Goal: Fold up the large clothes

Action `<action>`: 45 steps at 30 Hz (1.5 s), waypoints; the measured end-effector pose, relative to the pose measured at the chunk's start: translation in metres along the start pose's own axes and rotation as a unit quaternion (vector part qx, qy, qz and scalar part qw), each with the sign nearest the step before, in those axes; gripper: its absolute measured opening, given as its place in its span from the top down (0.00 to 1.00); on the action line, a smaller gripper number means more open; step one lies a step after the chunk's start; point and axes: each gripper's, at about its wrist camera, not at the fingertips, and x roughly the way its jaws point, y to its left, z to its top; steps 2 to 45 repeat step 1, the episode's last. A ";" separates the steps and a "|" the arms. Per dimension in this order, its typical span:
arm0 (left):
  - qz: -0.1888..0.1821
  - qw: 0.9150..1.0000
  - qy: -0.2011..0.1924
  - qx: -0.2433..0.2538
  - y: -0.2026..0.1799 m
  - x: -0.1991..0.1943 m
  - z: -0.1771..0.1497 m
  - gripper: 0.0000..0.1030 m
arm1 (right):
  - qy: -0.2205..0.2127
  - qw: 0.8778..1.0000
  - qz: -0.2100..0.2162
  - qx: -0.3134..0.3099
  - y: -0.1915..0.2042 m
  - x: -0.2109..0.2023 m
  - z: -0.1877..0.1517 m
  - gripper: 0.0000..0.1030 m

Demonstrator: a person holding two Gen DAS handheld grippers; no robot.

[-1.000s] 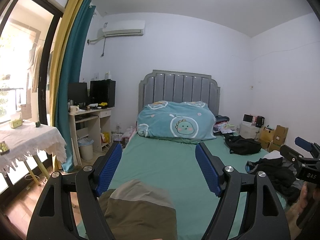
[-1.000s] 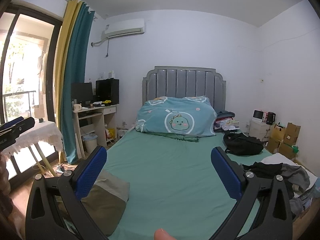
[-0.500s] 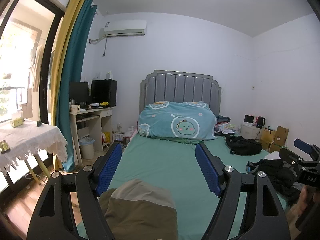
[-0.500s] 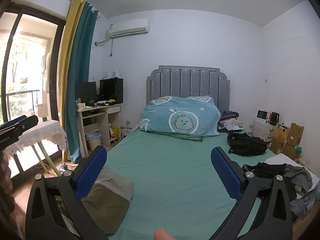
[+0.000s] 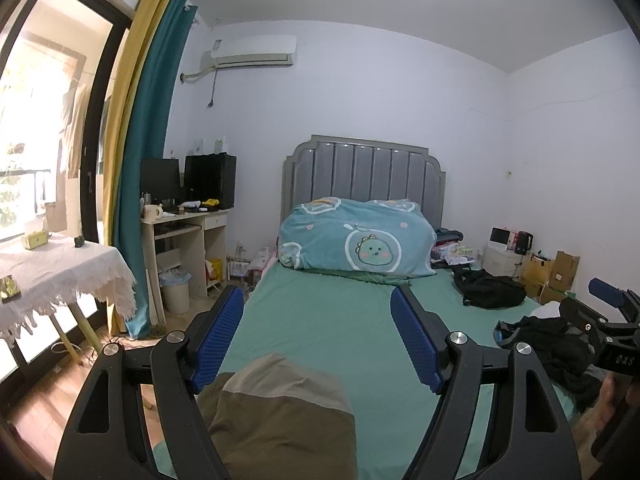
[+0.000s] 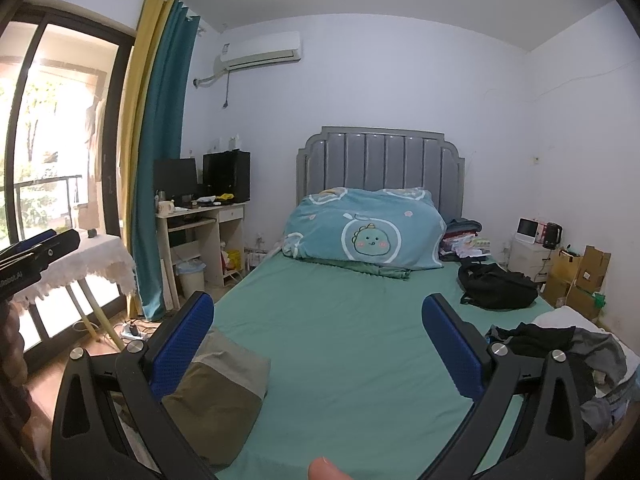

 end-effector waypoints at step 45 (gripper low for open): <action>0.001 1.000 0.001 -0.002 0.000 0.000 0.000 0.23 | 0.001 1.000 0.000 0.000 0.000 0.001 0.000 0.00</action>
